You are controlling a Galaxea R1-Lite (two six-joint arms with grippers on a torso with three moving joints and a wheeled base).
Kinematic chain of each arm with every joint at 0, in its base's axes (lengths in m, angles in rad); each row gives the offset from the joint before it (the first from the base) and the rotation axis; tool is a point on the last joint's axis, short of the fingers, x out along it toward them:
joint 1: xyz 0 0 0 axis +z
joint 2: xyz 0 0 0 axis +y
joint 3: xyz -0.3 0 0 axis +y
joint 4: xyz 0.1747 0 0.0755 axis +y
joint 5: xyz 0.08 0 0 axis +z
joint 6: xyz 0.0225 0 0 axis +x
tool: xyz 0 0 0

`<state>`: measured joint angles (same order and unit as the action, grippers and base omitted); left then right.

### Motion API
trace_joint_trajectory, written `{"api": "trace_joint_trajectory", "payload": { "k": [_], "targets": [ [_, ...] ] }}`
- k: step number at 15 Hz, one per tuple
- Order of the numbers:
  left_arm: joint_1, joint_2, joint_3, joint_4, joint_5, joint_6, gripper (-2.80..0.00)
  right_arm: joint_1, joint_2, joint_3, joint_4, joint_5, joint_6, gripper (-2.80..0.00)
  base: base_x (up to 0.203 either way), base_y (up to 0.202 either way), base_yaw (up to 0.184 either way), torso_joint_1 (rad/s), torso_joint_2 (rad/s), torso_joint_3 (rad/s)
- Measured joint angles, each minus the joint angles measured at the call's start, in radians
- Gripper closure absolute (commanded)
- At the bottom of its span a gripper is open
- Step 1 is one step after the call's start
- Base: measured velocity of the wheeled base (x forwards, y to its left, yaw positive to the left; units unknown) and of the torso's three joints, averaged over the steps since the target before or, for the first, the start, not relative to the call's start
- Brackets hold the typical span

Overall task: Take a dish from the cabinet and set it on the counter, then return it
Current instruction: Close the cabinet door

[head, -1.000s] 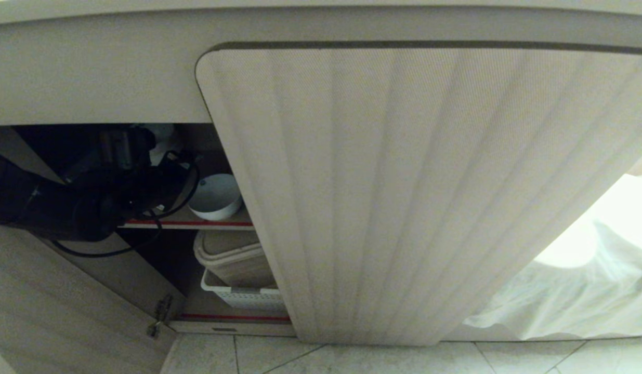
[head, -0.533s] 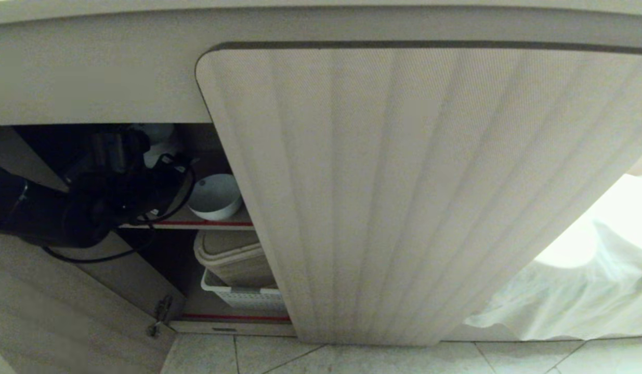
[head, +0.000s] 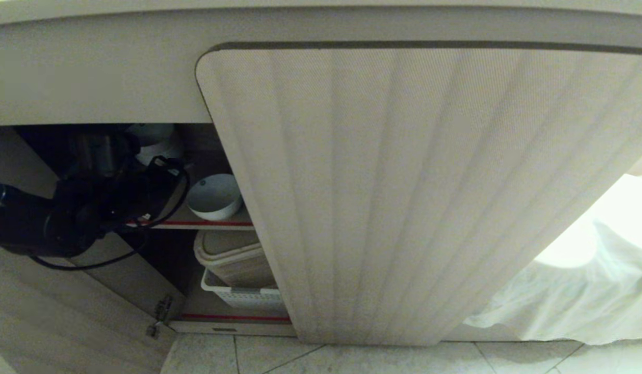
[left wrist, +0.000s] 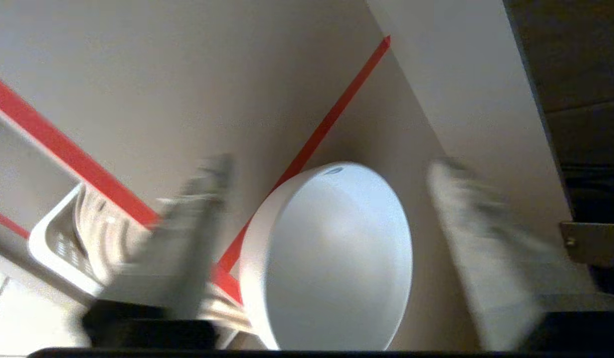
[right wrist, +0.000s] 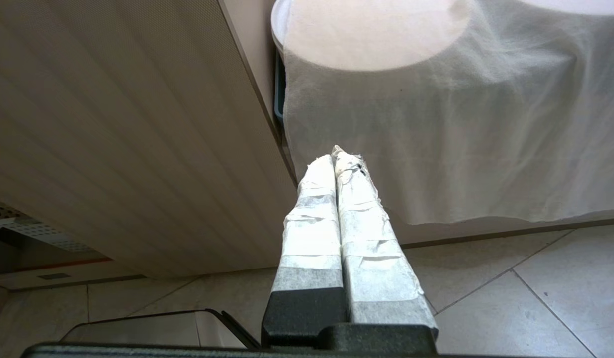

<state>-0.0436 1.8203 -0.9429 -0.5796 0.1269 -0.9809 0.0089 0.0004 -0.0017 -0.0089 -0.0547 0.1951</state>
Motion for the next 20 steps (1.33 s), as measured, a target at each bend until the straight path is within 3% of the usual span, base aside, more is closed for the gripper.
{"api": "trace_joint_trajectory", "payload": {
  "k": [13, 20],
  "targets": [
    [0.001, -0.07, 0.064, 0.001, 0.014, 0.0, 0.0, 0.0, 0.0, 0.0, 0.0, 0.0, 0.0, 0.0, 0.0, 0.0, 0.0, 0.0, 0.0, 0.0],
    [0.001, -0.122, 0.178, -0.054, 0.014, 0.026, 0.0, 0.0, 0.0, 0.0, 0.0, 0.0, 0.0, 0.0, 0.0, 0.0, 0.0, 0.0, 0.0, 0.0]
  ]
}}
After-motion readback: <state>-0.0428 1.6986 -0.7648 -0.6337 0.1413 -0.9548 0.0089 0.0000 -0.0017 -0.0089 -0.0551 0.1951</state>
